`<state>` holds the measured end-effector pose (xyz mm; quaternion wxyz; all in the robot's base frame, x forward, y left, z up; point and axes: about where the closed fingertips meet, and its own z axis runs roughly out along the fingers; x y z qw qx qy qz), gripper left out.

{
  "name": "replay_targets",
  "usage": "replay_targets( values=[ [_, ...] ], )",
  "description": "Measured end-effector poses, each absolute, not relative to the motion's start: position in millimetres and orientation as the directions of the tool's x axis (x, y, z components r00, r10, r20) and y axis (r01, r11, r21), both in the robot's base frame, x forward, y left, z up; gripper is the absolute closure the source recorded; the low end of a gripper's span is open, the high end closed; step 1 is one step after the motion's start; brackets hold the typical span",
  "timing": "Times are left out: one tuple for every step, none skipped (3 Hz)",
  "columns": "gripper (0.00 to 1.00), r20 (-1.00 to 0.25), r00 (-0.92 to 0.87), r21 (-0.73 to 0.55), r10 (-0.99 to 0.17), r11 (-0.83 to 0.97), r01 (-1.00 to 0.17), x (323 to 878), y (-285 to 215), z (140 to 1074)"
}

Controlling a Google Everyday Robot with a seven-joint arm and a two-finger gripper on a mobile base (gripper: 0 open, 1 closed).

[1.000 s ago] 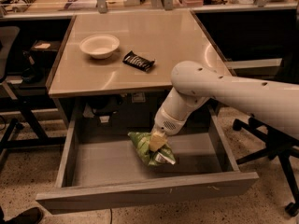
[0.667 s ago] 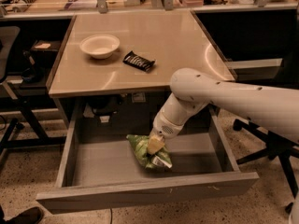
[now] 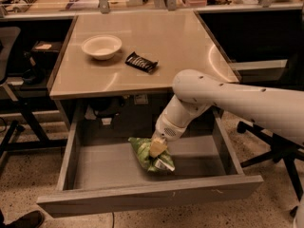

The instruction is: Place green jalapeno chip bag into top drawer

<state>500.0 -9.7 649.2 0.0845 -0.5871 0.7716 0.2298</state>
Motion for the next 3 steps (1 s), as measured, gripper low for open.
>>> replay_targets(
  values=[
    [0.34,-0.4,-0.296,0.255,-0.867,0.205,-0.945,500.0,-9.7,649.1],
    [0.12,-0.4,-0.296,0.255,-0.867,0.205,-0.945,500.0,-9.7,649.1],
    [0.0,-0.4,-0.296,0.256,-0.867,0.205,-0.945,499.9,-9.7,649.1]
  ],
)
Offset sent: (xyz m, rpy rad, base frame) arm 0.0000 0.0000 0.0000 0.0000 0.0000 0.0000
